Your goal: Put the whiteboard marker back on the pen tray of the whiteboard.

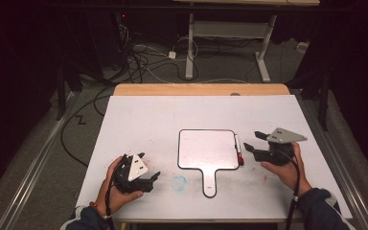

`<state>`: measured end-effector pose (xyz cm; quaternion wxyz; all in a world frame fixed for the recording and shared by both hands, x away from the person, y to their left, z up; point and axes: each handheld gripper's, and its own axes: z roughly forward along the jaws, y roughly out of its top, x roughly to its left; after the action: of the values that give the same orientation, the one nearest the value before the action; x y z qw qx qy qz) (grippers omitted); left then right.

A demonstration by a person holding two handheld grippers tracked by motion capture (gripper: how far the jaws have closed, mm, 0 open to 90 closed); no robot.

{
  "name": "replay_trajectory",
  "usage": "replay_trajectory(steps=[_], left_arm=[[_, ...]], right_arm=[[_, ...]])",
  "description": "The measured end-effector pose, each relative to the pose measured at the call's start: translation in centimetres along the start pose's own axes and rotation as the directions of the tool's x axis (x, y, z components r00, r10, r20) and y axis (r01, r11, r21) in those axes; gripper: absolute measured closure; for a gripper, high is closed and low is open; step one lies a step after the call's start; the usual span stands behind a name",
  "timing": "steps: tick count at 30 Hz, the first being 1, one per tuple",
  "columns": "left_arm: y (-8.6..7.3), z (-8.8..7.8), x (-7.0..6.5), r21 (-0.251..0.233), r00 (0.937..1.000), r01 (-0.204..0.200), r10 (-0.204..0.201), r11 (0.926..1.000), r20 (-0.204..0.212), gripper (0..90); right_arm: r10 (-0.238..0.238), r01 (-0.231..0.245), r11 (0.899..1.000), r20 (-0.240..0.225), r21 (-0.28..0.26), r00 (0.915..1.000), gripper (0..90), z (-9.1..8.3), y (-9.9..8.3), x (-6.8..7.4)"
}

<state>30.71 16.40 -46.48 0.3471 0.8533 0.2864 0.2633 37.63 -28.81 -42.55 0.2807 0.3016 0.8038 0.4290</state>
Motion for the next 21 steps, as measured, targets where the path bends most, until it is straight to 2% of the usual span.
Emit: replay_trajectory(steps=[1, 6, 8, 9, 12, 14, 21], left_arm=[[0.0, 0.0, 0.0, 0.001, 1.0, 0.0, 0.0, 1.0, 0.001, 17.7], [0.1, 0.1, 0.0, -0.004, 1.0, -0.003, 0.003, 1.0, -0.001, 17.8], [0.1, 0.2, -0.1, -0.002, 1.0, -0.01, 0.01, 1.0, 0.002, 17.7], [0.2, 0.2, -0.1, -0.001, 0.9999, -0.016, 0.016, 0.9999, 0.001, 17.7], [0.3, 0.2, -0.3, -0.007, 0.9998, -0.022, 0.022, 0.9997, 0.003, 17.7], [0.4, 0.2, -0.3, -0.009, 0.9996, -0.027, 0.027, 0.9996, 0.004, 17.7], [0.4, 0.3, -0.4, -0.008, 0.9996, -0.026, 0.026, 0.9996, 0.006, 17.7]], right_arm=[[-0.015, 0.015, 1.0, 0.018, -0.016, 0.9997, 36.9, -0.9, -0.3, 0.2], [-0.021, 0.024, 0.997, 0.051, -0.067, 0.9985, 31.2, -4.3, -2.0, 1.1], [-0.027, 0.035, 0.995, 0.09, -0.089, 0.9956, 27.6, -5.3, -2.7, 1.5], [-0.015, 0.024, 0.995, 0.102, -0.095, 0.9946, 25.8, -5.7, -3.1, 1.7], [0.002, 0.007, 0.997, 0.12, -0.079, 0.9927, 24.9, -6.5, -4.1, 2.3], [-0.013, 0.021, 0.998, 0.122, -0.065, 0.9925, 24.6, -6.7, -4.6, 2.7], [-0.004, 0.014, 0.997, 0.138, -0.074, 0.9905, 24.1, -6.9, -4.6, 2.7]])
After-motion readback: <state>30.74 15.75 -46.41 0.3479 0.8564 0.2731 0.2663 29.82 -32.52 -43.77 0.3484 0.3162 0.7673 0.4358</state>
